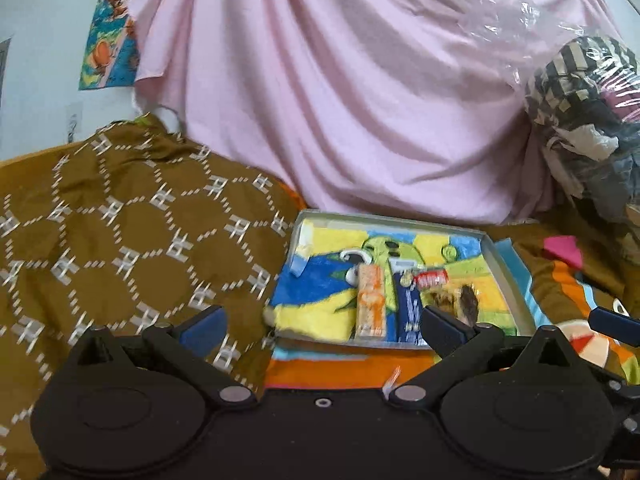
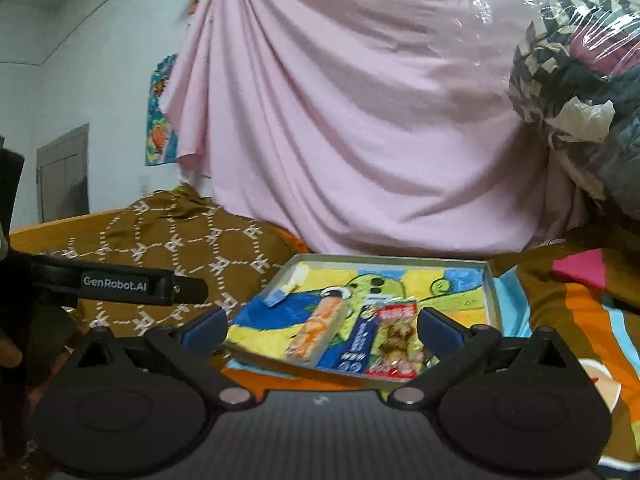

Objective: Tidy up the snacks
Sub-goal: 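Lift both tools away from the tray toward the remaining snacks, then move left tool down to the red spicy-strip pack while right tool approaches the yellow wafer bar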

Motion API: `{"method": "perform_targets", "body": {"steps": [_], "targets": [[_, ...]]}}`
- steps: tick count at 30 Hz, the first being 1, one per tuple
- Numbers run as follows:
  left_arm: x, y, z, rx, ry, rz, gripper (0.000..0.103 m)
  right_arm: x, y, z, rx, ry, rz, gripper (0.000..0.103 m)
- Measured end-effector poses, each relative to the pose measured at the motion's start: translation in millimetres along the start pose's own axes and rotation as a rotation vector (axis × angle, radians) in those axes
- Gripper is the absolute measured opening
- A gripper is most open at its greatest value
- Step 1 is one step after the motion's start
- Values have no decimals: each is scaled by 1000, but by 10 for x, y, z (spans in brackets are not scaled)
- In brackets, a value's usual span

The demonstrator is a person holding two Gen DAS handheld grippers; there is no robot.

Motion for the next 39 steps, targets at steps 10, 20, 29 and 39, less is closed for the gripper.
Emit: {"method": "perform_targets", "body": {"steps": [10,20,29,39], "targets": [[675,-437,-406,-52,127,-52,102,785,-279,-307,-5,34,-178,103],[1077,-522,-520,-67,158,-123,102,1063,-329,-379,48,68,-281,103],[1258,-471,-357,-30,226,-155,102,1188,-296,-280,88,102,-327,103],[1294,-364,-293,-20,244,-163,102,1341,-275,-85,118,188,-358,103]]}}
Point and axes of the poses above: each gripper's, at about its wrist camera, not at the fingertips, and y roughly the way its jaws point, z to its right, x to its underside, the point moved 10 cm from there along y, roughly the way its jaws point, and after that the axes turned 13 degrees about -x, right-handed, at the moved point
